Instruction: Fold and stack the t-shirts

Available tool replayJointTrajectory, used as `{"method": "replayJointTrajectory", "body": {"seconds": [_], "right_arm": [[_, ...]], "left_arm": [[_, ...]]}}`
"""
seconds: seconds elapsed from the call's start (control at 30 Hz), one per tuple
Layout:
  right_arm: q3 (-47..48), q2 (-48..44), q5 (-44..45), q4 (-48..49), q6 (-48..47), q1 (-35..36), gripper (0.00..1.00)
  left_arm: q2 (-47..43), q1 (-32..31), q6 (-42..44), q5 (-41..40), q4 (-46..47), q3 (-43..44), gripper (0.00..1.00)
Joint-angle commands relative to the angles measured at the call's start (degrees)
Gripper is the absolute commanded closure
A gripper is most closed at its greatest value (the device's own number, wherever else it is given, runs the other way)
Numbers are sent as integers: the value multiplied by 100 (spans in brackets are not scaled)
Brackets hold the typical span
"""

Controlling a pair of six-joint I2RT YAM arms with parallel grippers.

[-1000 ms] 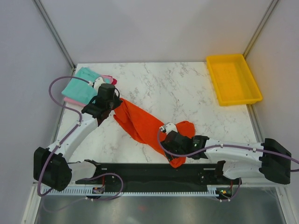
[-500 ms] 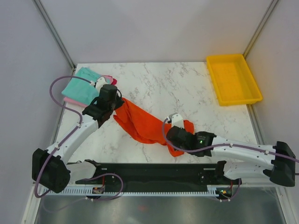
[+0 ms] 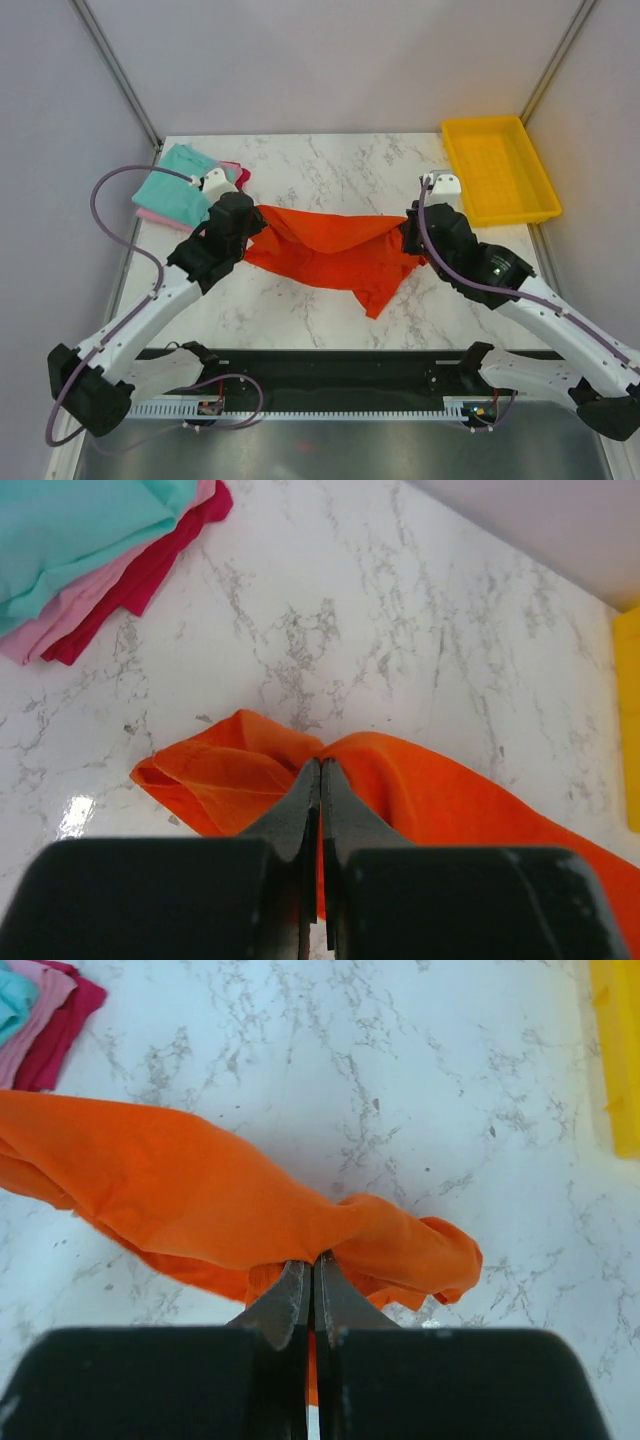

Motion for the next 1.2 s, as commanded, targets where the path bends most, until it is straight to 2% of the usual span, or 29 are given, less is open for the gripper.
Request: {"method": "replayJointTrajectory", "body": {"seconds": [0.0,0.23,0.33,0.4,0.5,0.57,0.63,0.7,0.73,0.77,0.8,0.83,0.87,0.9,0.93,0.97,1.0,1.07,1.1,1.13,1.17], "right_arm": [[307,-570,-623,-117,-265,-3,100],[931,-1214,-1364,-547,-362,-3,100],[1142,-1240,-1233,-750,-388,-3,100],[1038,-1319,-768,-645,-345,-3,100],[879,-1145,-179,-329,-397,-3,100],[879,-882,137,-75,-467,-3,100],[984,-302,857,137,-511,-20,100],[1385,505,800,646,-678,-414,100],[1676,874,441,726,-687,-729,98],[2044,1295,142,709,-565,-1446,75],[2796,2126,35,596,-425,-1723,5],[3169,2491,103,386,-267,-1908,2],[3495,3052,112,-103,-117,-2119,2],[3794,3188,78,-265,-98,-2147,2],[3684,3198,-218,-267,-107,-2147,2],[3387,2893,-378,116,-107,-2139,2],[2427,2638,-501,486,-107,-2147,2],[1367,1876,-800,1660,-90,-2156,2],[623,1714,-871,1893,-81,-2156,7],[380,1626,-950,2043,-81,-2165,9],[204,1520,-1073,2123,-89,-2165,11]], "left_arm": [[-1053,-713,616,-1209,-46,333,98],[-2162,-839,530,-648,-1241,737,98],[-2303,-839,609,-753,-1497,816,98],[-2268,-839,548,-771,-1559,922,98],[-1909,-813,451,-692,-1612,1202,98],[-1312,-734,451,-744,-1655,1527,98],[-820,-366,442,-702,-1682,1834,98],[23,651,381,-159,-1577,2107,98],[357,1020,372,627,-1498,2509,98],[1265,1311,529,948,-1480,2835,86],[1709,1549,765,1152,-1506,3204,59],[2244,1560,1037,1328,-1706,4112,1],[2693,1552,1040,1181,-2274,4678,0],[3446,1543,918,832,-3376,5206,0],[3610,1517,847,768,-3665,5611,0],[3621,1421,803,741,-3677,5459,0],[3351,1359,759,567,-3338,5161,0],[2894,1332,549,599,-2748,3915,0],[2456,1332,443,748,-2136,3510,0],[2217,1332,347,854,-1895,2827,0],[2014,1332,189,977,-1623,2534,0]]}}
